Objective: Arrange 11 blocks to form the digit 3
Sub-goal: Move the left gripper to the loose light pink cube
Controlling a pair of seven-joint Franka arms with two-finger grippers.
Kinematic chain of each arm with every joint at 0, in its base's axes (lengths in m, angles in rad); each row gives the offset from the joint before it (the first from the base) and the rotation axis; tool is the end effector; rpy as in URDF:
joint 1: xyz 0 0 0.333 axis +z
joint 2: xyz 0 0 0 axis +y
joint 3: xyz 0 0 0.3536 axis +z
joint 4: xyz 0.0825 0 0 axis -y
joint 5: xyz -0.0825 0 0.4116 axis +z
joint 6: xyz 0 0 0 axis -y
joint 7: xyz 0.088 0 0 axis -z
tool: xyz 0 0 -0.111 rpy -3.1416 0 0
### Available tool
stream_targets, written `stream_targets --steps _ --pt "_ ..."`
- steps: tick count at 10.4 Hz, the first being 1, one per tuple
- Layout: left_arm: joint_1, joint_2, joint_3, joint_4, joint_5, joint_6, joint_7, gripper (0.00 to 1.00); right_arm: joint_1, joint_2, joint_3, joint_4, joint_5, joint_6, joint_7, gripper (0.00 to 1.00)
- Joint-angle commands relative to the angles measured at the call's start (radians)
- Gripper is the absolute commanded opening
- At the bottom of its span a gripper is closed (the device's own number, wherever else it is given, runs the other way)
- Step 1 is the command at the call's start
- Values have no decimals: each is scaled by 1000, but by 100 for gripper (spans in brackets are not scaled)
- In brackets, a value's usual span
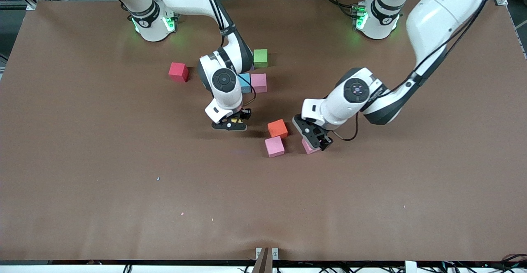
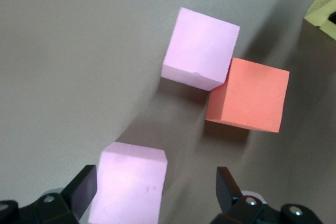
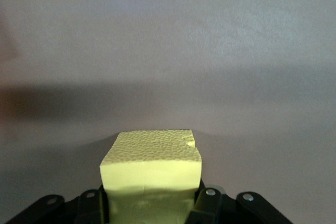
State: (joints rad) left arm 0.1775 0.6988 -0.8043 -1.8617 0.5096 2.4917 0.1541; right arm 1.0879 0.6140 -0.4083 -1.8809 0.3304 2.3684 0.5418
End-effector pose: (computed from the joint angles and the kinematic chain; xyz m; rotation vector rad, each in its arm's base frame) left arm 0.5883 -0.3615 0.2611 2.5924 -1.4216 0.2393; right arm 0.5046 0.4334 0.2037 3.0987 -0.0742 -0.0618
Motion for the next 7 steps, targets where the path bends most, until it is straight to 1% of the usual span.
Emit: stream_targets --steps 1,4,5,6,7 --pt "-35 -7 39 -13 26 21 -11 100 23 -40 0 -70 -4 12 17 30" --pt "-29 -9 46 -10 130 18 1 100 27 -42 -1 -84 -4 14 17 30" --pt "-33 -9 74 -5 180 18 4 100 29 -42 -1 -84 -4 14 17 30" --pt "-35 -5 80 -4 220 21 4 100 27 -42 -1 -84 -4 14 15 30" --pt "-33 -2 82 -4 231 22 4 100 27 -42 -3 -84 -4 12 13 30"
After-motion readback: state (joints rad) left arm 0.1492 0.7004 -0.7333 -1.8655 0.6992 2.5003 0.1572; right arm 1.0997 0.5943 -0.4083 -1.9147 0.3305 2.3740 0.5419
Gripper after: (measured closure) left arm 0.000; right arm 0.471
